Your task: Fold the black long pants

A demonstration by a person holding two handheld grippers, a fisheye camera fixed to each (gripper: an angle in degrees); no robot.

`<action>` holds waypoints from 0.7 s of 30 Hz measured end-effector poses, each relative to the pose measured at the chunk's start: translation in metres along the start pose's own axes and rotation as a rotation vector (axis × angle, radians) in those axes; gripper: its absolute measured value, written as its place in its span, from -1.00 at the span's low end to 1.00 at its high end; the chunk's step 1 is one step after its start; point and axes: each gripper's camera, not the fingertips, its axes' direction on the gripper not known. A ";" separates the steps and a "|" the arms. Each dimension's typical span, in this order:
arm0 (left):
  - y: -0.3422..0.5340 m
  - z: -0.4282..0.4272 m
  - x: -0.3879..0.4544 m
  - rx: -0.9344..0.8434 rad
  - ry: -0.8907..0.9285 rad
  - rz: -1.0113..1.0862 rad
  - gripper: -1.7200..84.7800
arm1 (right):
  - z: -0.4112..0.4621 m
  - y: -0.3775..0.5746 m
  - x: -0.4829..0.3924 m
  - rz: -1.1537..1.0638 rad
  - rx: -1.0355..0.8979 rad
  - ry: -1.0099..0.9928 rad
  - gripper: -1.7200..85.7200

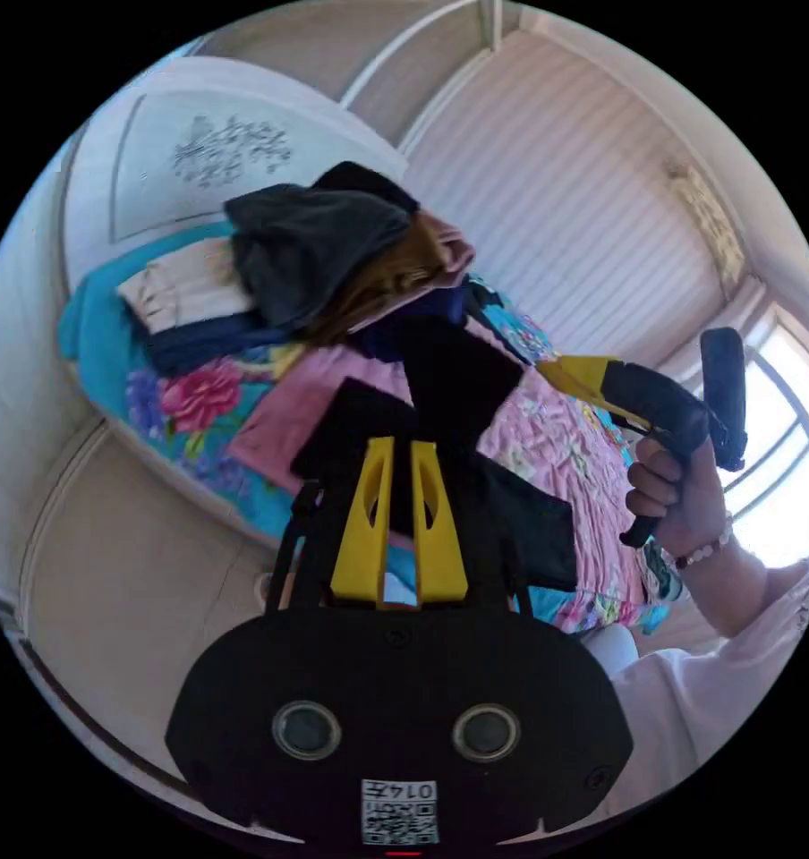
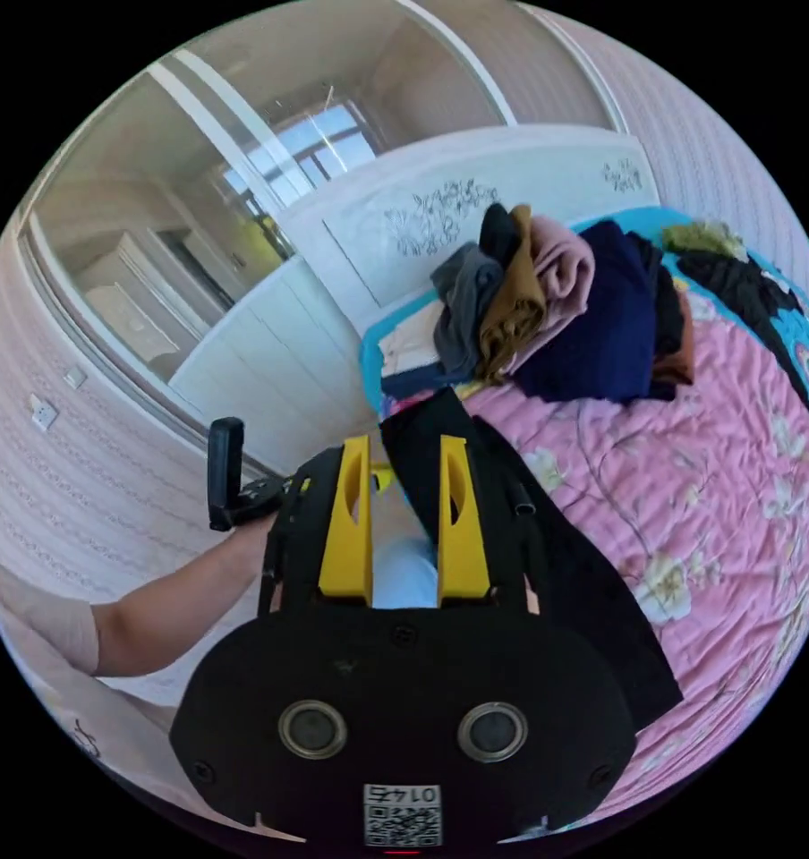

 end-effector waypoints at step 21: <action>0.041 0.067 0.079 -0.266 0.006 0.652 -0.98 | -0.076 -0.047 0.017 0.188 -0.160 0.271 -0.94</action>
